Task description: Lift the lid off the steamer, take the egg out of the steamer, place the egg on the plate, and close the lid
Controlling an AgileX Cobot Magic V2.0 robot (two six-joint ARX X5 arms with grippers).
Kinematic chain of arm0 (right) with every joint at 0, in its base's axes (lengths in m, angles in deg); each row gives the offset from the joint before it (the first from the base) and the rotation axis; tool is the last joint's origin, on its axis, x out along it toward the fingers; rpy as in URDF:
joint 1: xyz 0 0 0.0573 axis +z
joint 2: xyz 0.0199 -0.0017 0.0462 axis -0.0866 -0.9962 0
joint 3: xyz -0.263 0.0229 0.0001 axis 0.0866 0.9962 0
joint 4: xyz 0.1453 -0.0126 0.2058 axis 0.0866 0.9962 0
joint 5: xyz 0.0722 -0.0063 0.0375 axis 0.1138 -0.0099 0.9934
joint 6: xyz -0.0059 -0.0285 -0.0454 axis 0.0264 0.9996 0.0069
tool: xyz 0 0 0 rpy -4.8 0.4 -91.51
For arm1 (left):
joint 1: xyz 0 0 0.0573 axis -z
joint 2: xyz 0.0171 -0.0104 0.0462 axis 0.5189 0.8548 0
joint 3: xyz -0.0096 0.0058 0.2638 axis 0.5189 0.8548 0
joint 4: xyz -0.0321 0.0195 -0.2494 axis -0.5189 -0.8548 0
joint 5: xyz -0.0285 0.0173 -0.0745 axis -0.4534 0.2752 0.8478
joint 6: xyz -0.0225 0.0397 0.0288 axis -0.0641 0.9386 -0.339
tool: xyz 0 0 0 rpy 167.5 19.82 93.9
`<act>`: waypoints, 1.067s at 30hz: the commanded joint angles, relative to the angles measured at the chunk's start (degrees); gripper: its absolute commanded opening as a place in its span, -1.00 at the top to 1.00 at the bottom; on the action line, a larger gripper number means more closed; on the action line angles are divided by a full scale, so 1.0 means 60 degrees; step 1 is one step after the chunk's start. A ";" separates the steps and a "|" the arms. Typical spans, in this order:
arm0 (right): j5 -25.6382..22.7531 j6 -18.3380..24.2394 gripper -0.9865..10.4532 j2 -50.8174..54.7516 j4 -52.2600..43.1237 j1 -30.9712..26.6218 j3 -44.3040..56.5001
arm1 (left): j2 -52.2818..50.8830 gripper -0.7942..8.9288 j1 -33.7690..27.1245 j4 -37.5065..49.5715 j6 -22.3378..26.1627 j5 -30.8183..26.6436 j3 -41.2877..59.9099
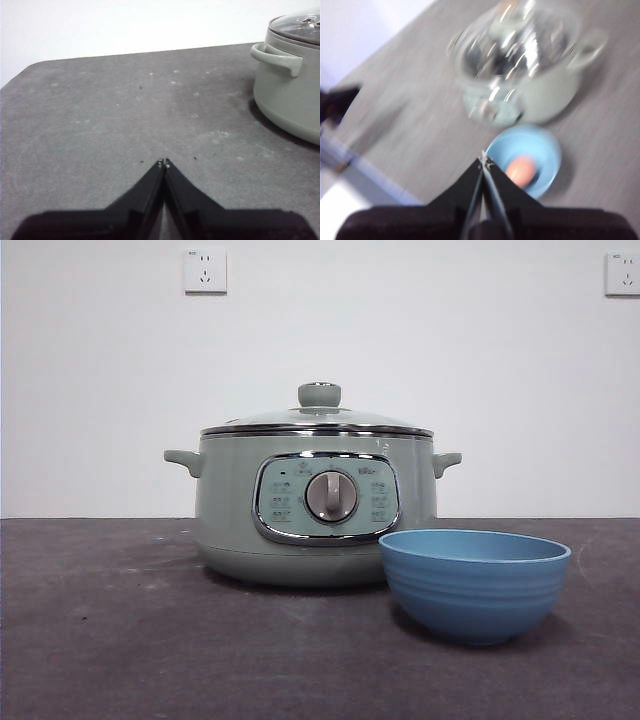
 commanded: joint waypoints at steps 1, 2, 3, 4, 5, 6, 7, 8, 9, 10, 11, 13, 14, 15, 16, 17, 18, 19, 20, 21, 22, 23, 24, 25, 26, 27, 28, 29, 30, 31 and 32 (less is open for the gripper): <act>0.0663 0.0987 0.83 0.0270 -0.0922 -0.1009 0.0306 | -0.0018 0.84 -0.0026 0.0018 -0.0098 -0.0015 0.0131; 0.0922 0.1111 0.83 0.0419 -0.1268 -0.1461 0.0521 | -0.0018 0.84 -0.0026 0.0018 -0.0095 -0.0011 0.0131; 0.0951 0.1235 0.83 0.0565 -0.1537 -0.1832 0.0743 | -0.0018 0.84 -0.0026 0.0018 -0.0098 -0.0011 0.0131; 0.0936 0.1370 0.83 0.0736 -0.1923 -0.2211 0.1067 | -0.0018 0.84 -0.0026 0.0018 -0.0098 -0.0011 0.0131; 0.0885 0.1526 0.83 0.0925 -0.2379 -0.2539 0.1475 | -0.0018 0.84 -0.0026 0.0018 -0.0095 -0.0011 0.0131; 0.0900 0.1603 0.83 0.1140 -0.2951 -0.2830 0.1967 | -0.0018 0.84 -0.0026 0.0018 -0.0095 -0.0018 0.0131; 0.0903 0.1603 0.83 0.1337 -0.3479 -0.3045 0.2430 | -0.0018 0.84 -0.0026 0.0018 -0.0095 -0.0015 0.0131; 0.0911 0.1592 0.83 0.1545 -0.4018 -0.3228 0.2918 | -0.0018 0.84 -0.0026 0.0018 -0.0095 -0.0015 0.0131; 0.0911 0.1585 0.83 0.1851 -0.4710 -0.3410 0.3577 | -0.0018 0.84 -0.0026 0.0018 -0.0095 -0.0011 0.0131; 0.0907 0.1585 0.83 0.2087 -0.5202 -0.3501 0.4058 | -0.0018 0.84 -0.0026 0.0018 -0.0095 -0.0011 0.0131; 0.0867 0.1588 0.83 0.2350 -0.5705 -0.3566 0.4597 | -0.0018 0.84 -0.0026 0.0018 -0.0095 -0.0015 0.0131; 0.0790 0.1679 0.83 0.2779 -0.6477 -0.3588 0.5504 | -0.0018 0.84 -0.0026 0.0018 -0.0098 -0.0015 0.0131; 0.0667 0.1749 0.83 0.2976 -0.6761 -0.3588 0.5887 | -0.0018 0.84 -0.0026 0.0018 -0.0098 -0.0011 0.0131; 0.0554 0.1759 0.83 0.3184 -0.7067 -0.3588 0.6306 | -0.0018 0.84 -0.0026 0.0018 -0.0095 -0.0011 0.0131; 0.0474 0.1770 0.83 0.3381 -0.7308 -0.3588 0.6688 | -0.0018 0.84 -0.0026 0.0018 -0.0098 -0.0011 0.0131; 0.0397 0.1759 0.83 0.3555 -0.7461 -0.3585 0.6983 | -0.0018 0.84 -0.0026 0.0018 -0.0095 -0.0015 0.0131; 0.0368 0.1738 0.83 0.3741 -0.7508 -0.3588 0.7260 | -0.0018 0.84 -0.0026 0.0018 -0.0095 -0.0015 0.0131; 0.0368 0.1738 0.83 0.3898 -0.7519 -0.3588 0.7493 | -0.0018 0.84 -0.0026 0.0018 -0.0098 -0.0015 0.0131; 0.0368 0.1745 0.83 0.4007 -0.7512 -0.3588 0.7665 | -0.0018 0.84 -0.0026 0.0018 -0.0095 -0.0011 0.0131; 0.0372 0.1741 0.83 0.4116 -0.7512 -0.3585 0.7869 | -0.0018 0.84 -0.0026 0.0018 -0.0098 -0.0011 0.0131; 0.0375 0.1741 0.83 0.4182 -0.7512 -0.3585 0.8003 | -0.0018 0.84 -0.0026 0.0018 -0.0095 -0.0015 0.0131; 0.0375 0.1730 0.83 0.4248 -0.7450 -0.3585 0.8116 | -0.0018 0.84 -0.0026 0.0018 -0.0095 -0.0015 0.0131; 0.0361 0.1781 0.83 0.4240 -0.7162 -0.3585 0.8113 | -0.0018 0.84 -0.0026 0.0018 -0.0095 -0.0015 0.0131; 0.0364 0.1825 0.83 0.4240 -0.7045 -0.3585 0.8113 | -0.0018 0.84 -0.0026 0.0018 -0.0098 -0.0011 0.0131; 0.0364 0.1869 0.83 0.4240 -0.6954 -0.3585 0.8113 | -0.0015 0.84 -0.0026 0.0018 -0.0098 -0.0011 0.0131; 0.0364 0.1927 0.83 0.4240 -0.6816 -0.3585 0.8113 | -0.0018 0.84 -0.0026 0.0018 -0.0095 -0.0011 0.0131; 0.0364 0.1931 0.83 0.4240 -0.6699 -0.3585 0.8113 | -0.0018 0.84 -0.0026 0.0018 -0.0095 -0.0011 0.0131; 0.0368 0.1923 0.83 0.4240 -0.6561 -0.3585 0.8113 | -0.0018 0.84 -0.0026 0.0018 -0.0095 -0.0011 0.0131; 0.0372 0.1923 0.83 0.4240 -0.6339 -0.3585 0.8113 | -0.0018 0.84 -0.0026 0.0018 -0.0095 -0.0011 0.0131; 0.0368 0.1931 0.83 0.4240 -0.6113 -0.3585 0.8109 | -0.0018 0.84 -0.0026 0.0018 -0.0095 -0.0011 0.0131; 0.0375 0.1905 0.83 0.4240 -0.6153 -0.3585 0.8113 | -0.0018 0.84 -0.0026 0.0018 -0.0098 -0.0011 0.0131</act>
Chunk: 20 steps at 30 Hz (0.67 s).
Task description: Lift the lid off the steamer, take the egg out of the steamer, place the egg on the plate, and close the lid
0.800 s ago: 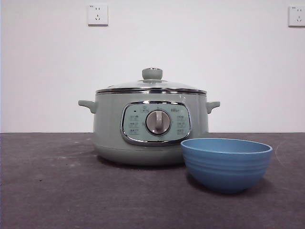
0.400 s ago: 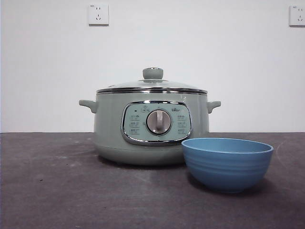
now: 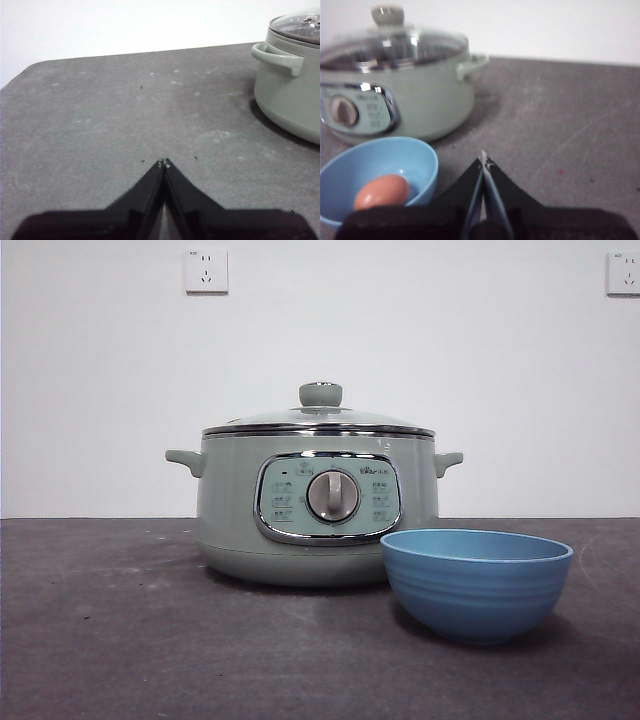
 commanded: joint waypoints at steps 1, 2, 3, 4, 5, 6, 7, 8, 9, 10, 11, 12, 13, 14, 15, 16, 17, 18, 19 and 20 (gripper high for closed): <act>0.0000 0.0069 0.83 0.0033 0.0142 -0.0004 0.0098 | -0.0018 0.84 -0.0026 0.0022 -0.0091 -0.0011 0.0131; -0.0004 0.0069 0.83 0.0033 0.0138 -0.0004 0.0102 | -0.0018 0.84 -0.0026 0.0018 -0.0091 -0.0011 0.0131; -0.0004 0.0069 0.83 0.0033 0.0142 -0.0004 0.0098 | -0.0018 0.84 -0.0026 0.0018 -0.0095 -0.0015 0.0131; -0.0004 0.0066 0.83 0.0033 0.0142 -0.0004 0.0102 | -0.0018 0.84 -0.0026 0.0018 -0.0091 -0.0015 0.0131; -0.0004 0.0022 0.83 0.0033 0.0138 -0.0004 0.0102 | -0.0018 0.84 -0.0026 0.0018 -0.0091 -0.0011 0.0131; -0.0007 -0.0084 0.83 0.0033 0.0128 -0.0004 0.0102 | -0.0018 0.84 -0.0026 0.0018 -0.0091 -0.0011 0.0131; -0.0007 -0.0109 0.83 0.0033 0.0113 -0.0004 0.0102 | -0.0018 0.84 -0.0026 0.0018 -0.0091 -0.0011 0.0131; -0.0011 -0.0109 0.83 0.0033 0.0113 -0.0004 0.0102 | -0.0018 0.84 -0.0026 0.0018 -0.0091 -0.0015 0.0131; -0.0011 -0.0109 0.83 0.0033 0.0113 -0.0004 0.0098 | -0.0015 0.84 -0.0026 0.0018 -0.0095 -0.0015 0.0131; -0.0011 -0.0109 0.83 0.0033 0.0113 -0.0004 0.0098 | -0.0018 0.84 -0.0026 0.0018 -0.0091 -0.0011 0.0131; -0.0011 -0.0109 0.83 0.0033 0.0113 -0.0004 0.0102 | -0.0018 0.84 -0.0026 0.0018 -0.0095 -0.0011 0.0131; -0.0011 -0.0109 0.83 0.0033 0.0113 -0.0004 0.0098 | -0.0018 0.84 -0.0026 0.0018 -0.0091 -0.0011 0.0131; -0.0011 -0.0109 0.83 0.0033 0.0113 -0.0004 0.0098 | -0.0018 0.84 -0.0026 0.0018 -0.0091 -0.0011 0.0131; -0.0011 -0.0109 0.83 0.0033 0.0113 -0.0004 0.0098 | -0.0018 0.84 -0.0026 0.0018 -0.0091 -0.0011 0.0131; -0.0011 -0.0109 0.83 0.0033 0.0113 -0.0004 0.0098 | -0.0018 0.84 -0.0026 0.0018 -0.0095 -0.0015 0.0131; -0.0011 -0.0109 0.83 0.0033 0.0113 -0.0004 0.0098 | -0.0018 0.84 -0.0026 0.0018 -0.0091 -0.0011 0.0131; -0.0011 -0.0109 0.83 0.0033 0.0113 -0.0004 0.0098 | -0.0018 0.84 -0.0026 0.0018 -0.0095 -0.0011 0.0131; -0.0011 -0.0109 0.83 0.0033 0.0113 -0.0004 0.0098 | -0.0015 0.84 -0.0026 0.0018 -0.0091 -0.0011 0.0131; -0.0011 -0.0109 0.83 0.0033 0.0113 -0.0004 0.0098 | -0.0018 0.84 -0.0026 0.0018 -0.0091 -0.0011 0.0131; -0.0011 -0.0109 0.83 0.0033 0.0113 -0.0004 0.0098 | -0.0018 0.84 -0.0026 0.0018 -0.0091 -0.0011 0.0131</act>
